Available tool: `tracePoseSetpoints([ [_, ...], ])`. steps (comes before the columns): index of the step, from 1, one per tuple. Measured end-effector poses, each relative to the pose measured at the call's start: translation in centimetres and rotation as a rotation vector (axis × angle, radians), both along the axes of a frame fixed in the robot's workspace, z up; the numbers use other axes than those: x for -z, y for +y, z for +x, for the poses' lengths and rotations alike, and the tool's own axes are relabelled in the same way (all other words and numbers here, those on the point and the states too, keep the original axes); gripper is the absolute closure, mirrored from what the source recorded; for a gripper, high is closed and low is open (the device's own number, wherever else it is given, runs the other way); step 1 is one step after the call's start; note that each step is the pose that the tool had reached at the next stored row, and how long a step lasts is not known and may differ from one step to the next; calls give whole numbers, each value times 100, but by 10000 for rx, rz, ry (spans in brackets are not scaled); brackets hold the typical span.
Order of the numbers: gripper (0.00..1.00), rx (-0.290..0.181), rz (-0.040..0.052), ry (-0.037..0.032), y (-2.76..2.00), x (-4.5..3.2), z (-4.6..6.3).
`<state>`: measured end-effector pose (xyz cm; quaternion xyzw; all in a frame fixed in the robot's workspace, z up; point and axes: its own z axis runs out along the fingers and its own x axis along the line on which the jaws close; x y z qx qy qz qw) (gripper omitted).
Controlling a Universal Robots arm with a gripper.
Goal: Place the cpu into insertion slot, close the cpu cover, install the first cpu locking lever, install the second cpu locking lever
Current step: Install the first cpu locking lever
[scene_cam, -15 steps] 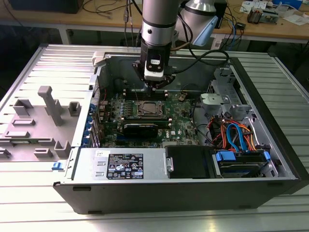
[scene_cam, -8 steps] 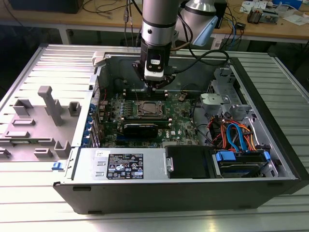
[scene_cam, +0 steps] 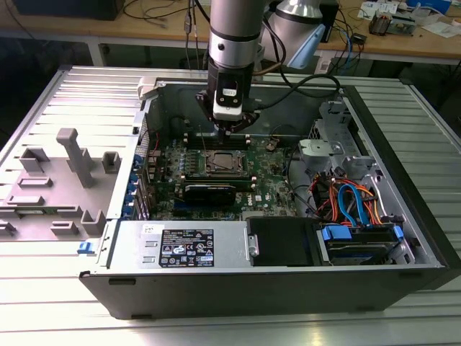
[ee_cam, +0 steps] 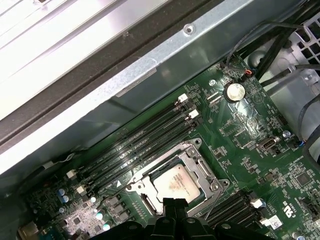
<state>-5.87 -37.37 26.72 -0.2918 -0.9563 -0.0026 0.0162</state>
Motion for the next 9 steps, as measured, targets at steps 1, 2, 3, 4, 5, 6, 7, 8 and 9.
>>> tracePoseSetpoints([
  [1, 89, -41, 0, 0, 0, 0, 0],
  [2, 89, -132, -1, 1, 0, -1, -1],
  [3, 89, -214, -1, 1, 0, -1, -1],
  [4, 89, -308, 0, 1, 0, 0, -1],
  [5, 89, -437, 0, -1, 0, 0, -1],
  [6, 89, -668, -1, 0, 0, 0, -2],
  [7, 89, -855, 0, 0, 0, 0, -2],
  [8, 89, -1024, 1, 0, 0, 0, -2],
  [9, 89, -1210, 0, -1, 0, 0, -2],
])
